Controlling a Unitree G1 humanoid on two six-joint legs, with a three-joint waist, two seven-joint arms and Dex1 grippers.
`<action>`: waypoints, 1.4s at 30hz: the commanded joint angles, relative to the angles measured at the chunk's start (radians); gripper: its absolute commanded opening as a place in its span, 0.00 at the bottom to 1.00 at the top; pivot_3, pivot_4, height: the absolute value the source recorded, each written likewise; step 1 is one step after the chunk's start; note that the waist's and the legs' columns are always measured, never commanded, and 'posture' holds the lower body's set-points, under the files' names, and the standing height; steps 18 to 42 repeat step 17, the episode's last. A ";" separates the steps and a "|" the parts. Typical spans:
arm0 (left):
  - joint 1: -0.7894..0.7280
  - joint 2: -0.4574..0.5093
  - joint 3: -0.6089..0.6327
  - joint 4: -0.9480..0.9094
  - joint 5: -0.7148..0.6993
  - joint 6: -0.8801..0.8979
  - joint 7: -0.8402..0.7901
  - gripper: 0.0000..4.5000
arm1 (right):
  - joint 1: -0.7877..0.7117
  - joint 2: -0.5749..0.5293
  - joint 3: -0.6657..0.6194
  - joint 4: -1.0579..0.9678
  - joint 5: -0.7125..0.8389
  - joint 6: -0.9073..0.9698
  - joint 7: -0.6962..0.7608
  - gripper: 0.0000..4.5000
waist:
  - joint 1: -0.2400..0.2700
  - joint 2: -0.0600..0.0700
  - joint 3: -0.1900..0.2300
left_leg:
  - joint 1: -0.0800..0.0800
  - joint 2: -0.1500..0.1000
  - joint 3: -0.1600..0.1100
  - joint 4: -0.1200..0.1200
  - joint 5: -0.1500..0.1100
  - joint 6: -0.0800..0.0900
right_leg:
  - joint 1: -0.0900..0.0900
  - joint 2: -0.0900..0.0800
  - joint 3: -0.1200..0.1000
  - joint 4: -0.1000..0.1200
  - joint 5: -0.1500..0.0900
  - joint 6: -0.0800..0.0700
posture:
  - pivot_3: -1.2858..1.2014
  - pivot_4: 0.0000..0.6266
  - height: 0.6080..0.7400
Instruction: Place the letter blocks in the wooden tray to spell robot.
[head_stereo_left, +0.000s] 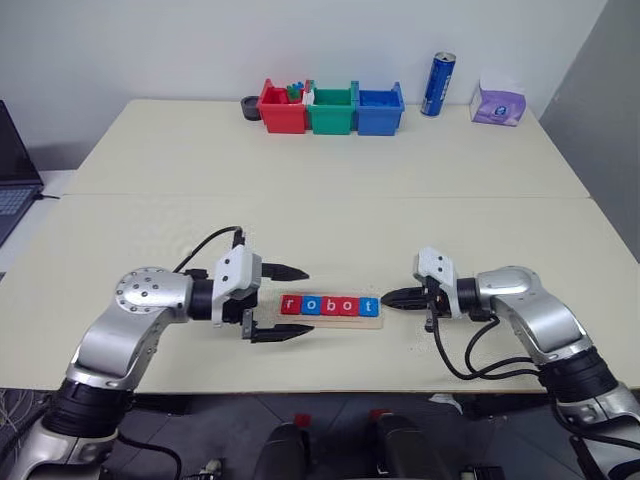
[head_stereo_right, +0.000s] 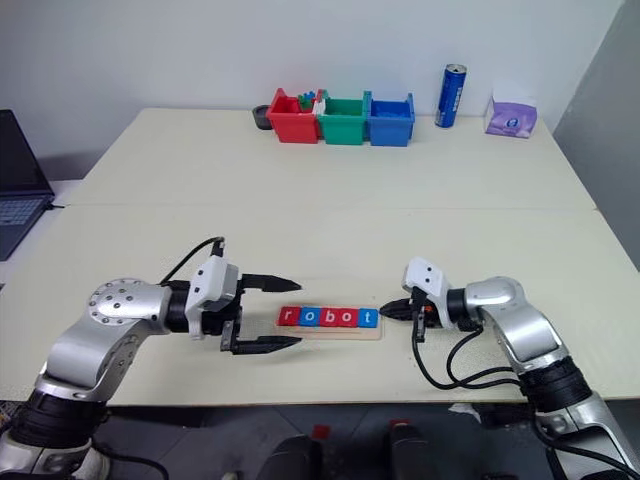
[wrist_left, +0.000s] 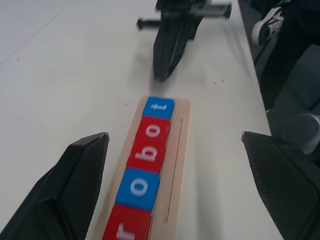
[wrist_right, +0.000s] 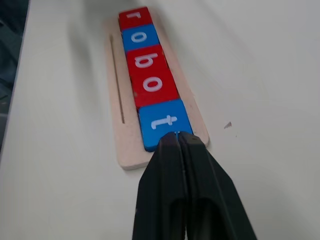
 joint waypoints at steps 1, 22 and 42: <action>0.036 0.073 0.102 0.023 -0.034 0.056 -0.008 1.00 | 0.015 -0.048 -0.040 -0.080 0.043 0.027 0.022 0.28 | 0.001 0.000 0.000 | 0.000 0.000 0.000 0.000 0.000 0.000 | 0.000 0.000 0.000 0.000 0.000 0.000 | 0.52 0.24 1.00; 0.231 0.163 0.206 -0.004 -0.005 0.083 0.034 1.00 | 0.013 -0.120 -0.026 -0.157 0.072 0.100 0.018 0.99 | 0.004 0.000 0.000 | 0.000 0.000 0.001 0.000 0.000 0.000 | 0.000 -0.001 0.000 0.000 0.000 0.000 | 0.52 0.24 1.00; 0.231 0.163 0.206 -0.004 -0.005 0.083 0.034 1.00 | 0.013 -0.120 -0.026 -0.157 0.072 0.100 0.018 0.99 | 0.004 0.000 0.000 | 0.000 0.000 0.001 0.000 0.000 0.000 | 0.000 -0.001 0.000 0.000 0.000 0.000 | 0.52 0.24 1.00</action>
